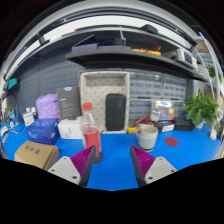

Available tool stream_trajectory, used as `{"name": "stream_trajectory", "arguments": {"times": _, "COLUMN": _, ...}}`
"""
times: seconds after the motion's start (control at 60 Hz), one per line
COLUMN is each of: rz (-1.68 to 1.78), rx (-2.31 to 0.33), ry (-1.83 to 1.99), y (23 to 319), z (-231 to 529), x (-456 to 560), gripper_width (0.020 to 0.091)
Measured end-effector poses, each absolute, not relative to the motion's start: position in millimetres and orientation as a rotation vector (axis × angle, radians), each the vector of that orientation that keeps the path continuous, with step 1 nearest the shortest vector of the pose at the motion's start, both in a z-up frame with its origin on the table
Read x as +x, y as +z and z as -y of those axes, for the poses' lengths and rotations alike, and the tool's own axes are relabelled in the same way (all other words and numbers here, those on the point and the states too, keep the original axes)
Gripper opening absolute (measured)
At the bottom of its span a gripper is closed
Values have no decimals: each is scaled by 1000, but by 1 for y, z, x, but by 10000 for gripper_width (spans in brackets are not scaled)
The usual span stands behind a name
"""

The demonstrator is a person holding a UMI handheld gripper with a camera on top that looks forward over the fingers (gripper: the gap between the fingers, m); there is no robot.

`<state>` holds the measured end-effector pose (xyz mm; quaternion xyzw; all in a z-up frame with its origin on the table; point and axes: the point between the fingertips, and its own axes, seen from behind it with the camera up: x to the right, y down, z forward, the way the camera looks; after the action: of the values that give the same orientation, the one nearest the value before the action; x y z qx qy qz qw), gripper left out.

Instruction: Pour water

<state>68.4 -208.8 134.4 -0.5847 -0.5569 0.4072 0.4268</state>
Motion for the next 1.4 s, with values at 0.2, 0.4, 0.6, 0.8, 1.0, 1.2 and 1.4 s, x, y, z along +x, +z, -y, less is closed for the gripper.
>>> {"name": "stream_trajectory", "arguments": {"times": 0.2, "rz": 1466, "rx": -1447, "ry": 1055, "y": 108, "z": 259, "x": 41, "gripper_width": 692}}
{"name": "stream_trajectory", "arguments": {"times": 0.4, "rz": 1490, "rx": -1428, "ry": 1048, "y": 94, "z": 276, "x": -2, "gripper_width": 691}}
{"name": "stream_trajectory", "arguments": {"times": 0.6, "rz": 1477, "rx": -1414, "ry": 1028, "y": 85, "z": 279, "x": -38, "gripper_width": 694}}
{"name": "stream_trajectory", "arguments": {"times": 0.8, "rz": 1458, "rx": -1376, "ry": 1085, "y": 80, "z": 288, "x": -67, "gripper_width": 668}}
{"name": "stream_trajectory", "arguments": {"times": 1.0, "rz": 1405, "rx": -1296, "ry": 1100, "y": 83, "z": 284, "x": -76, "gripper_width": 494}}
{"name": "stream_trajectory", "arguments": {"times": 1.2, "rz": 1404, "rx": -1258, "ry": 1163, "y": 85, "z": 286, "x": -77, "gripper_width": 406}}
{"name": "stream_trajectory", "arguments": {"times": 1.4, "rz": 1410, "rx": -1355, "ry": 1229, "y": 84, "z": 279, "x": -79, "gripper_width": 405}}
